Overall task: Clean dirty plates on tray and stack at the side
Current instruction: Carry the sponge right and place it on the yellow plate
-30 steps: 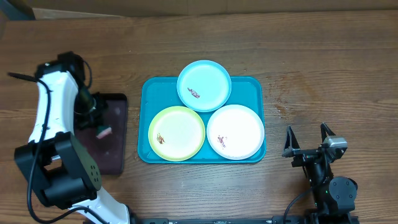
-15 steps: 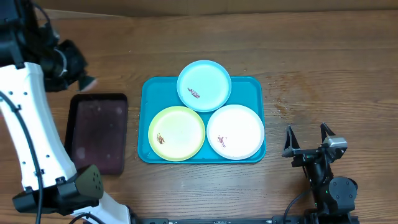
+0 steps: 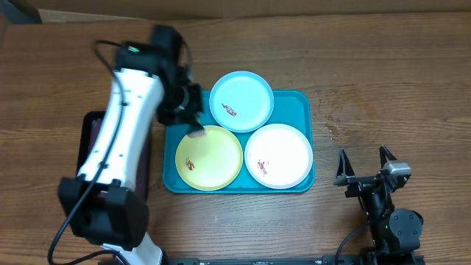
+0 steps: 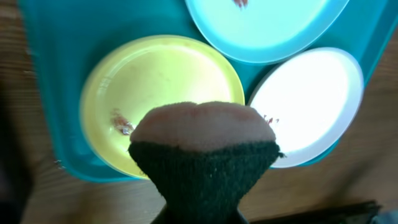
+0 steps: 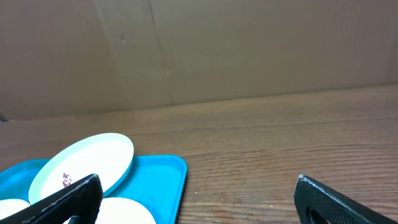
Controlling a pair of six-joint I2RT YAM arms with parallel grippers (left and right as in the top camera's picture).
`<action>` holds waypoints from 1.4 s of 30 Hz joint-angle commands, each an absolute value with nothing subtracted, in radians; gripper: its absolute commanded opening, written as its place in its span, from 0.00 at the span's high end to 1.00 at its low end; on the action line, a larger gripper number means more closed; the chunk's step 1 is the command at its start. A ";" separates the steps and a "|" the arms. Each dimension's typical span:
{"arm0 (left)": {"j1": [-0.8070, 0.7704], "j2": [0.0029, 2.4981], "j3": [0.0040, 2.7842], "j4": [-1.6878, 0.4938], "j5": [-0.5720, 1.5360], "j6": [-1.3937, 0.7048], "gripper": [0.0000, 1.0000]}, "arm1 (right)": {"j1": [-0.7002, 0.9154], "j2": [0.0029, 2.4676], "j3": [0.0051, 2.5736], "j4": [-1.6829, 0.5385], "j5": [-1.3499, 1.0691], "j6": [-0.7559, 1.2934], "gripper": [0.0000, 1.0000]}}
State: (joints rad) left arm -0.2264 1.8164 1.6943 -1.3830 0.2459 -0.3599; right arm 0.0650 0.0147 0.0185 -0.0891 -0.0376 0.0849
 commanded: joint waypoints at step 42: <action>-0.257 1.816 1.577 -1.269 0.210 -0.513 0.40 | 0.059 0.004 0.008 -0.081 -0.038 0.081 0.00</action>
